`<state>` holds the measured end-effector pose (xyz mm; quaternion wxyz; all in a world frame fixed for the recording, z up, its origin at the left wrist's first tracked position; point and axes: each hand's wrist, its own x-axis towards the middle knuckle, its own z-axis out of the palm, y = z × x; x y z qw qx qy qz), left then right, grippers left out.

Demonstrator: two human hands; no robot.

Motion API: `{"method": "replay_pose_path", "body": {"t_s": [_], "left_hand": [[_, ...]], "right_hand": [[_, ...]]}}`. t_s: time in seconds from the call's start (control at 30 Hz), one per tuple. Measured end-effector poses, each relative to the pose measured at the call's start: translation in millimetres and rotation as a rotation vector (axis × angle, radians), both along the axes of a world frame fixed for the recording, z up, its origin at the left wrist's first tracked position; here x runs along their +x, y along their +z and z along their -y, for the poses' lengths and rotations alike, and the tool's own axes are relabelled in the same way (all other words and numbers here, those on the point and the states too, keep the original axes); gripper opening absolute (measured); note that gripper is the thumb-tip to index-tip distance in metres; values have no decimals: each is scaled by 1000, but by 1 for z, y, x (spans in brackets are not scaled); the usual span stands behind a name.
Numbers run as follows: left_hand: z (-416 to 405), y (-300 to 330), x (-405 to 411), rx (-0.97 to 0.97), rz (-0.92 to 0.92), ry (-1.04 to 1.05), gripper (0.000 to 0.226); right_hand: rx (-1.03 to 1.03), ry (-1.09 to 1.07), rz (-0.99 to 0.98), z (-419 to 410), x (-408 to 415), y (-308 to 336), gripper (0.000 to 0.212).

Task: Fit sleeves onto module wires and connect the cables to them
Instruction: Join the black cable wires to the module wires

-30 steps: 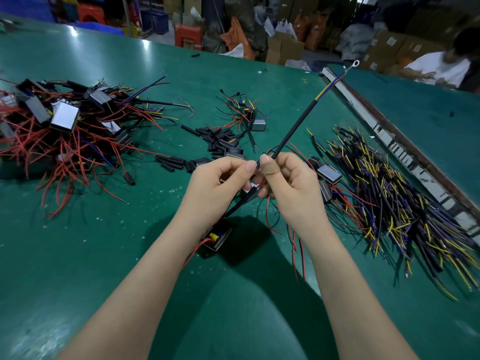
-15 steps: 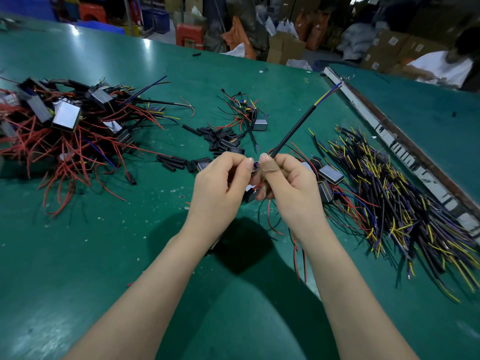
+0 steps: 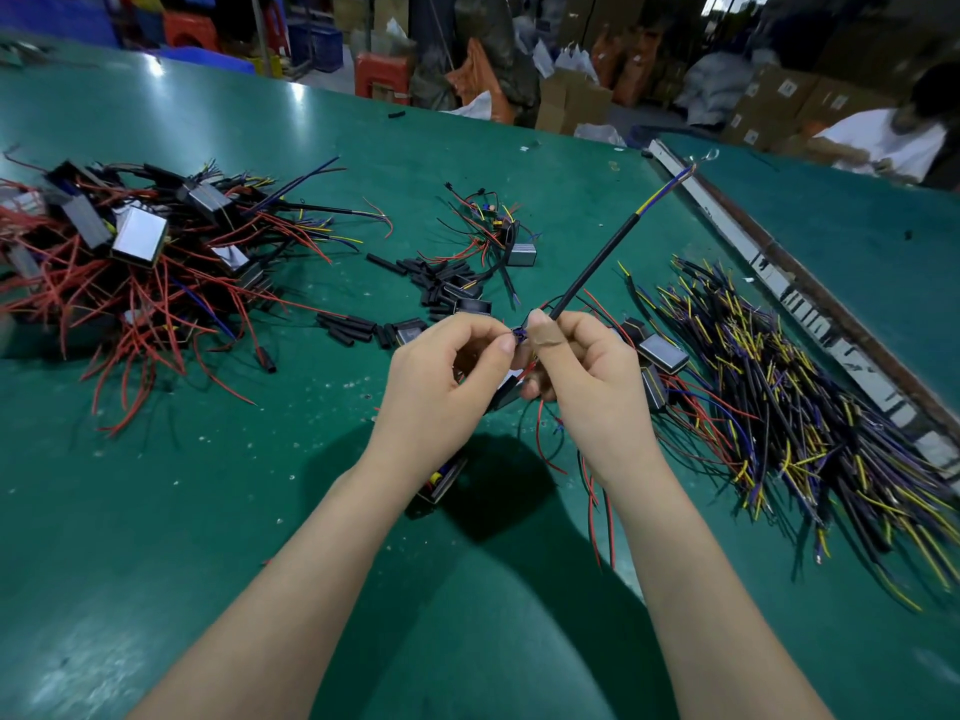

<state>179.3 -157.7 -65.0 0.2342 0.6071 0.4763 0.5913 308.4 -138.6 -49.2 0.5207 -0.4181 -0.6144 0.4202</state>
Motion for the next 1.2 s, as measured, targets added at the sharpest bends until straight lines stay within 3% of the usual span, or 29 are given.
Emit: {"method": "replay_pose_path", "body": {"t_s": [0.2,0.5,0.7,1.03,1.2], "left_hand": [[-1,1,0,-83,87,-50,10],[-1,0,-1,-49,14,4,25],[-2,-2,-2,-37,-27,52,12],[-1,-3,-2,23,-71,96,8],[-1,-1,-3,-19,11,64,17]], "right_hand": [[48,-52,89,0,0,-1,18],[32,-44,82,0,-1,-1,20],[23,11,46,1,-2,1,17],[-72,76,13,1,-1,2,15],[26,85,34,2,0,3,16]]}}
